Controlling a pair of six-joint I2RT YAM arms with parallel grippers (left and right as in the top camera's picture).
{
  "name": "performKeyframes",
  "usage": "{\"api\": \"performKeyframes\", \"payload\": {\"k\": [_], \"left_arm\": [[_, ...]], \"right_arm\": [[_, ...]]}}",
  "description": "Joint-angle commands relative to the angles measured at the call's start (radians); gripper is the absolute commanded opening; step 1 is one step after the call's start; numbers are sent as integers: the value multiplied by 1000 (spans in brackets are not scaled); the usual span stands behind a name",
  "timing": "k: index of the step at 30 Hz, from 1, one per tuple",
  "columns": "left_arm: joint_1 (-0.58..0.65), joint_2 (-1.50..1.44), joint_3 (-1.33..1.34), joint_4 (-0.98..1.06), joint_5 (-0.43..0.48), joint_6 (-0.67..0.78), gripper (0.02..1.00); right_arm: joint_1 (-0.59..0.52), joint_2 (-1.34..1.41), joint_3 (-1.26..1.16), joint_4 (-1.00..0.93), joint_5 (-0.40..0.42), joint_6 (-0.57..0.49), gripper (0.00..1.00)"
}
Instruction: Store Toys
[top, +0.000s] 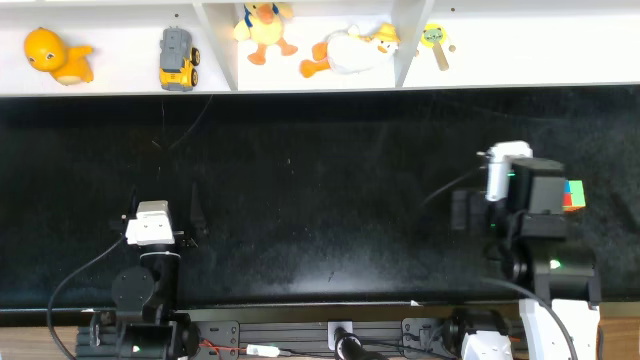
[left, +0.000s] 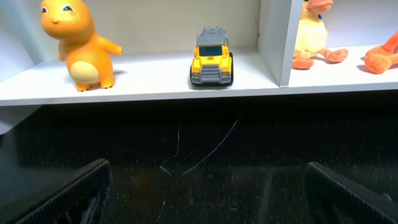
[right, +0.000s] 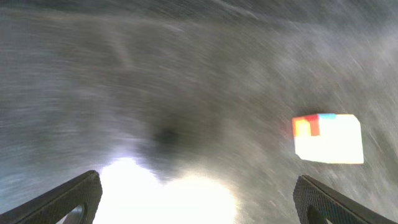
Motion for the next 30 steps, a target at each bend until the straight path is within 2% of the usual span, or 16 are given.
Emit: {"api": "performKeyframes", "payload": {"k": [1,4,6,9,15,19,25,30], "left_arm": [[-4,-10,-2,-2,0,-3,998],[-4,-10,-2,-2,0,-3,998],[-4,-10,-2,-2,0,-3,996],[-4,-10,-2,-2,0,-3,993],[-4,-10,-2,-2,0,-3,993],[-4,-10,-2,-2,0,-3,993],[-4,-10,-2,-2,0,-3,998],[-4,-10,-2,-2,-1,-3,996]], "right_arm": [[-275,-10,-67,66,-78,-266,998],[-498,4,-123,124,-154,-406,996],[-610,42,-138,150,-201,-481,993],[-689,124,-138,222,-239,-517,996],[-717,317,-136,373,-238,-530,996],[-718,399,-128,411,-237,-543,998],[-718,514,-103,466,-239,-616,998],[-718,580,-65,514,-256,-618,998]]}}
